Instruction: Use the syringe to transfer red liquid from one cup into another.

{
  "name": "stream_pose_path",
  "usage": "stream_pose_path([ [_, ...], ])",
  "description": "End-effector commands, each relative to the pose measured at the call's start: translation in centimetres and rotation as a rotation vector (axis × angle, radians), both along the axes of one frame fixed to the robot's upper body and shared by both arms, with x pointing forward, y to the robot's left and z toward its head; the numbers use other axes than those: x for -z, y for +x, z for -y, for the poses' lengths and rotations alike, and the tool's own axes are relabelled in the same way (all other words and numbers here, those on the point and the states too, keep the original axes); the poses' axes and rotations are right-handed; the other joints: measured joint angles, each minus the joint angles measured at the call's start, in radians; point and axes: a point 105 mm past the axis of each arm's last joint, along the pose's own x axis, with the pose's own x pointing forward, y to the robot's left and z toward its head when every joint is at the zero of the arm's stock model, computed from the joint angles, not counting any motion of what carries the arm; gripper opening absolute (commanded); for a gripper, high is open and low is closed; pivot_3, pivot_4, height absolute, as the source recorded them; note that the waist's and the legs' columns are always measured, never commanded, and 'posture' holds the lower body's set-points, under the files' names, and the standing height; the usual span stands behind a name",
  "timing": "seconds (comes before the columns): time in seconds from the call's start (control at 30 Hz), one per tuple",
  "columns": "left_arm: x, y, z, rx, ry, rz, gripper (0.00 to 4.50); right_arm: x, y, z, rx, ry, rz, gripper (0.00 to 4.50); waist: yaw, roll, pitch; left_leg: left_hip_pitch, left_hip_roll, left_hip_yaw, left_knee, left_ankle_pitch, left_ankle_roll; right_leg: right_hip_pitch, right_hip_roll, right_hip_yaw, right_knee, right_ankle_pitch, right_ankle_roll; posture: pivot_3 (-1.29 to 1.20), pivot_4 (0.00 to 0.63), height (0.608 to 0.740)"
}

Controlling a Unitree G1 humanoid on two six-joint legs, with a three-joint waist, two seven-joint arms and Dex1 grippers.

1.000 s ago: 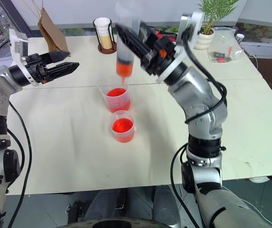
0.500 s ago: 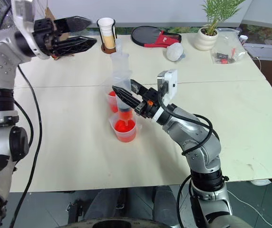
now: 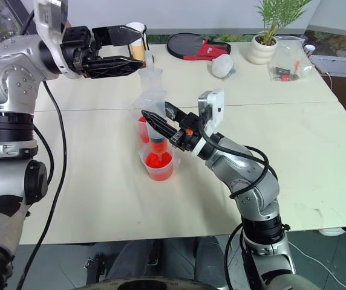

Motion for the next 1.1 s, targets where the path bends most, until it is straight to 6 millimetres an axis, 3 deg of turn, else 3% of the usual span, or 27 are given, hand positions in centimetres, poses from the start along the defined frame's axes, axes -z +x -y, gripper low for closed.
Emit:
stream_pose_path([
  [0.03, -1.4, -0.8, 1.1, 0.028, -0.005, 0.074, 3.94, -1.2, -1.1, -0.5, -0.033, 0.002, 0.078, 1.41, 0.000, 0.000, 0.000, 0.000, 0.000, 0.000, 0.000, 0.000, 0.000, 0.000, 0.000, 0.000, 0.000, 0.000, 0.000, 0.00, 0.150, 0.740],
  [0.13, -1.0, -0.6, 1.8, 0.035, 0.009, 0.094, 3.07, -1.2, -1.2, -0.6, -0.040, -0.003, 0.083, 1.41, 0.002, 0.000, 0.000, 0.000, 0.000, 0.000, 0.000, 0.000, 0.000, 0.000, 0.000, 0.000, 0.000, 0.000, 0.000, 0.00, 0.150, 0.740],
  [0.33, -1.2, -1.0, 2.3, 0.088, -0.008, 0.080, 0.09, -1.4, -1.1, -0.6, -0.035, -0.004, 0.095, 1.41, -0.001, 0.000, 0.000, 0.000, 0.000, 0.000, 0.000, 0.000, 0.000, 0.000, 0.000, 0.000, 0.000, 0.000, 0.000, 0.00, 0.150, 0.740],
  [0.5, -0.6, -1.3, 2.5, 0.111, 0.008, 0.055, 0.03, -1.8, -1.2, -0.6, -0.037, -0.018, 0.121, 1.41, 0.000, 0.000, 0.000, 0.000, 0.000, 0.000, 0.000, 0.000, 0.000, 0.000, 0.000, 0.000, 0.000, 0.000, 0.000, 0.00, 0.150, 0.740],
  [0.7, 1.3, -1.6, 2.8, 0.136, 0.036, -0.002, 0.03, -3.6, -0.8, 0.2, -0.009, 0.011, 0.152, 1.41, -0.001, 0.000, 0.000, 0.000, 0.000, 0.000, 0.000, 0.000, 0.000, 0.000, 0.000, 0.000, 0.000, 0.000, 0.000, 0.00, 0.150, 0.740],
  [1.1, 5.8, -2.3, 3.7, 0.162, 0.099, -0.098, 0.03, -5.0, -1.2, 0.1, -0.014, 0.029, 0.193, 1.41, 0.002, 0.000, 0.000, 0.000, 0.000, -0.001, 0.000, 0.000, 0.000, 0.000, 0.000, 0.000, 0.000, 0.000, 0.000, 0.00, 0.150, 0.740],
])
